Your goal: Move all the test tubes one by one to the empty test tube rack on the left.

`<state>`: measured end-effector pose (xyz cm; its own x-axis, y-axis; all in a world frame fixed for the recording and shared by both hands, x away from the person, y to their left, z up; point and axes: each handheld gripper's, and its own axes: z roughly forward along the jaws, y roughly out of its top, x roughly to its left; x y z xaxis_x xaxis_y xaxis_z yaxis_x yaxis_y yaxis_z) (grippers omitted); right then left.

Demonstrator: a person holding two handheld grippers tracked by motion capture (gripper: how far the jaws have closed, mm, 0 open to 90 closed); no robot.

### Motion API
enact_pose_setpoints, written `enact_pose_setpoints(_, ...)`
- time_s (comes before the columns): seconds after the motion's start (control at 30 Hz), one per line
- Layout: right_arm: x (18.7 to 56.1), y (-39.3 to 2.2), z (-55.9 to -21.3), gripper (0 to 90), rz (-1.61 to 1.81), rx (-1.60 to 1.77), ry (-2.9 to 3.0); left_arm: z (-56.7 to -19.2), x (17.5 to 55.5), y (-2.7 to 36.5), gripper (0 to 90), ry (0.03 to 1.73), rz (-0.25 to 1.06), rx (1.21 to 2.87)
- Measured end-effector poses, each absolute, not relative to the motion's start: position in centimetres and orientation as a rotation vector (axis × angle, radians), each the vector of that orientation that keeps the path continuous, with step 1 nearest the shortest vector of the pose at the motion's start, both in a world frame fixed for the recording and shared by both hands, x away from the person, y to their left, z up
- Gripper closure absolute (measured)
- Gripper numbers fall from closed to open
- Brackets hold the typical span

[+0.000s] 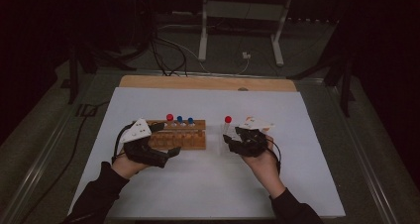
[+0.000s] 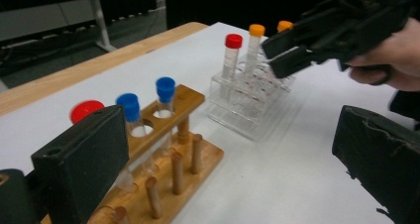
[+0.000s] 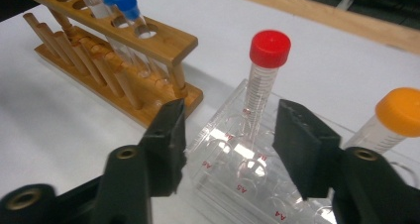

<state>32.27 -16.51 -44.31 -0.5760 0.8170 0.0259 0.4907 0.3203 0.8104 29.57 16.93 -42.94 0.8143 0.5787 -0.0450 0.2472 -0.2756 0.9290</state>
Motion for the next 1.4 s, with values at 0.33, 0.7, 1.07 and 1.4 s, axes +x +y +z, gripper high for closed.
enact_pose_setpoints(0.33,34.3,-16.0,-45.3,57.4,1.101,1.222,2.192,-43.1,29.5,17.1,2.0,0.633,0.363,1.862)
enact_pose_setpoints(0.7,35.8,-15.2,-46.0,65.2,1.056,1.267,2.191,-42.9,29.6,17.2,2.0,0.631,0.357,1.862)
enact_pose_setpoints(1.07,36.3,-14.7,-46.2,75.0,1.035,1.244,2.175,-43.0,29.6,17.2,2.0,0.629,0.353,1.868)
enact_pose_setpoints(1.4,35.5,-15.0,-44.7,75.1,1.077,1.189,2.134,-43.1,29.6,17.1,2.0,0.623,0.342,1.873)
